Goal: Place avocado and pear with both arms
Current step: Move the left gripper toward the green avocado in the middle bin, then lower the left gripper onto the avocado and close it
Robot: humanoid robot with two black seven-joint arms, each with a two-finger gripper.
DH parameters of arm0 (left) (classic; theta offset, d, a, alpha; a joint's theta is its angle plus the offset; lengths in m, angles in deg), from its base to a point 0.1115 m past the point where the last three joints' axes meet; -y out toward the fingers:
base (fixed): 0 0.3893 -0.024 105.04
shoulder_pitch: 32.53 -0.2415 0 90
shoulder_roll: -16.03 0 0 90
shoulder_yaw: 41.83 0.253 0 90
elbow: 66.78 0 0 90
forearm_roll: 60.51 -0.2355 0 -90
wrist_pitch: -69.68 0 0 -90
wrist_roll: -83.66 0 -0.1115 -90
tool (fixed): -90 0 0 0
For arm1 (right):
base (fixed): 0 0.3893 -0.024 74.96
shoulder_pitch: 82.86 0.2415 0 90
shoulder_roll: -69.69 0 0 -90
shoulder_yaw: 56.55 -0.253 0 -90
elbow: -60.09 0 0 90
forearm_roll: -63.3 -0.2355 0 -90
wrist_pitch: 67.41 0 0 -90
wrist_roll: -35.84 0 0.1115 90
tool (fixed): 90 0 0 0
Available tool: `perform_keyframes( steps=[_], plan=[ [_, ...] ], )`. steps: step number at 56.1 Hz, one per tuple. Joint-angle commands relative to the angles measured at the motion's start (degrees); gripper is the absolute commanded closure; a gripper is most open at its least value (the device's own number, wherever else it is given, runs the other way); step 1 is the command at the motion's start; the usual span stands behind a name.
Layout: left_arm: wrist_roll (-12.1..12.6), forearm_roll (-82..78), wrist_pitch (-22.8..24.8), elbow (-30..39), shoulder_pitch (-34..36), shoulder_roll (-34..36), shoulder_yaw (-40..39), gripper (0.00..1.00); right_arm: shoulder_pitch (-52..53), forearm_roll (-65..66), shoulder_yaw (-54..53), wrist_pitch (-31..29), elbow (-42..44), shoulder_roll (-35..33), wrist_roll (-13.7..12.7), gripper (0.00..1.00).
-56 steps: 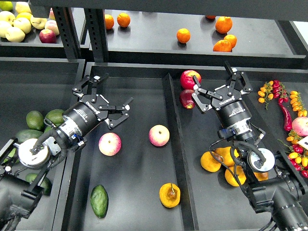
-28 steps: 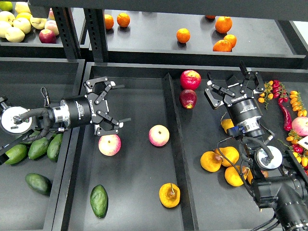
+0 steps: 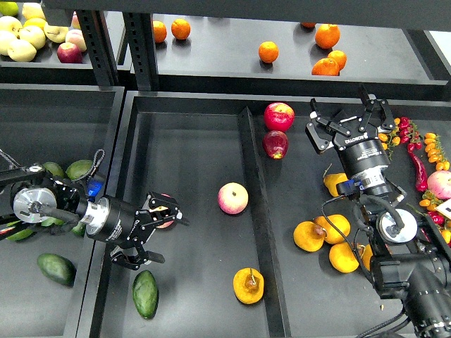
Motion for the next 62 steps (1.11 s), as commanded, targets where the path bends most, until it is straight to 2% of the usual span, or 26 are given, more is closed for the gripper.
perform_keyframes(
  steps=[1,22,40,54,62],
  plan=[
    [0.0,-1.3,0.0,2.0,-0.4,-0.9,0.1,0.05,-0.1,0.0,0.0,0.0,0.0,0.0,0.0,0.00],
    [0.0,-12.8,1.1,3.4,-3.3,-0.1,1.5,0.03,-0.3,0.0,-0.1,-0.5,0.0,0.0,0.0,0.00],
    [0.0,-12.7,1.1,5.0,-6.0,1.4,0.7,0.03,-0.3,-0.1,-0.1,-0.7,0.0,0.0,0.1,0.00],
    [0.0,-8.7,1.1,6.2,-9.8,-1.5,-1.5,0.01,-0.6,-0.1,-0.7,-0.8,-0.1,0.0,0.1,0.00],
    [0.0,-8.7,1.1,6.0,-8.7,-1.5,-1.0,0.01,-0.7,-0.1,-0.7,-0.8,-0.1,0.0,0.1,0.00]
  ],
)
